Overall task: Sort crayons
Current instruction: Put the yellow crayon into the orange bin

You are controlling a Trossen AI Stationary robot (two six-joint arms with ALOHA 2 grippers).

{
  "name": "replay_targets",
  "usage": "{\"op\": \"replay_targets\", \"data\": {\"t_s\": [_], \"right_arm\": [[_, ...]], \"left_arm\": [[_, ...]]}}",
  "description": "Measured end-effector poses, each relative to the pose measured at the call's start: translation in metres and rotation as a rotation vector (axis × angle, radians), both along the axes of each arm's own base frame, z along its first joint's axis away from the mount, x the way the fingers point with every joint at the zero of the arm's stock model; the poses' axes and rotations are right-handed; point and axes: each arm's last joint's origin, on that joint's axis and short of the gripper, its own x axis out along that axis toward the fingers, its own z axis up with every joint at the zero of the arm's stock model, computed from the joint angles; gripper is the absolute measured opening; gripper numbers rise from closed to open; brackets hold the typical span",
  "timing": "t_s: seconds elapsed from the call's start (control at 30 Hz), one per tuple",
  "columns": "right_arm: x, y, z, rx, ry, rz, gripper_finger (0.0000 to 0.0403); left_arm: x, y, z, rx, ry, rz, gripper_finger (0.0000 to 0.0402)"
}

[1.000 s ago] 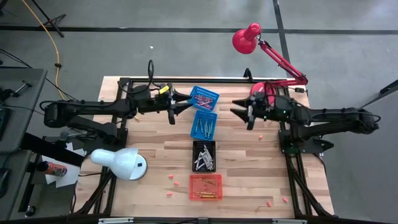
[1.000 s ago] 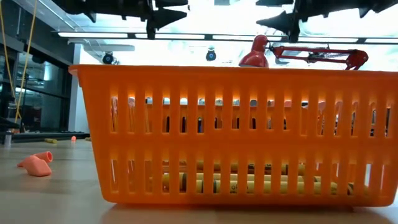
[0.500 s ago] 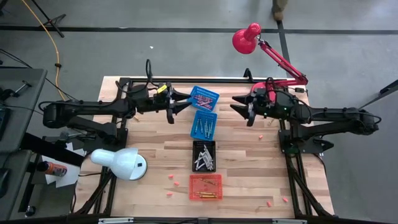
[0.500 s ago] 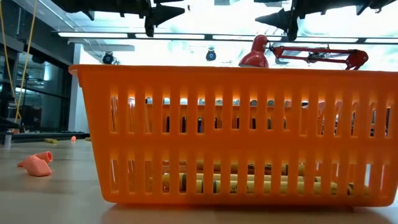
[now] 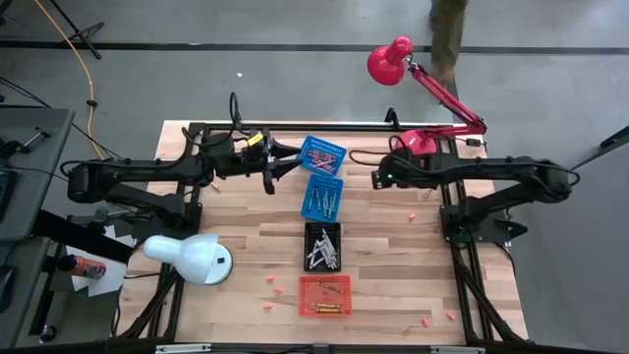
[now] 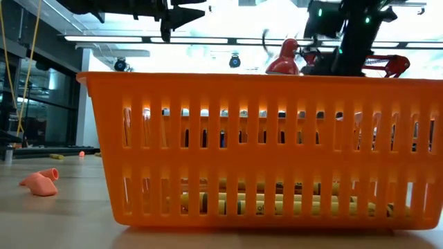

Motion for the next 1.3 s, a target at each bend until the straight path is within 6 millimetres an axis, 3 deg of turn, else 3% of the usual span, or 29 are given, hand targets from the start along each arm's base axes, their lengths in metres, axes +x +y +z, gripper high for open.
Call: {"op": "replay_targets", "data": {"t_s": [0.13,0.23,0.33,0.57,0.8,1.13,1.3], "right_arm": [[-0.007,-0.008,-0.022,0.084,0.180,-0.079,0.0224],[-0.022,-0.016,-0.036,0.107,0.266,-0.318,0.0224],[-0.034,-0.020,-0.050,0.133,0.249,-0.505,0.0224],[-0.057,-0.019,-0.077,0.148,0.223,-0.765,0.0224],[-0.070,-0.014,-0.091,0.126,0.236,-0.872,0.0224],[-0.082,-0.009,-0.116,0.122,0.171,-0.895,0.0224],[-0.082,-0.009,-0.117,0.113,0.164,-0.889,0.0177]], "left_arm": [[-0.001,0.003,-0.001,-0.002,0.008,0.012,0.0159],[-0.001,0.004,-0.003,-0.002,0.030,0.018,0.0159],[-0.001,0.005,-0.005,-0.004,0.053,0.020,0.0159],[-0.002,0.008,-0.007,0.009,0.073,0.033,0.0159],[-0.003,0.013,-0.007,0.007,0.076,0.054,0.0159],[-0.004,0.016,-0.007,0.005,0.079,0.065,0.0159],[-0.004,0.016,-0.007,-0.021,0.074,0.064,0.0159]]}}
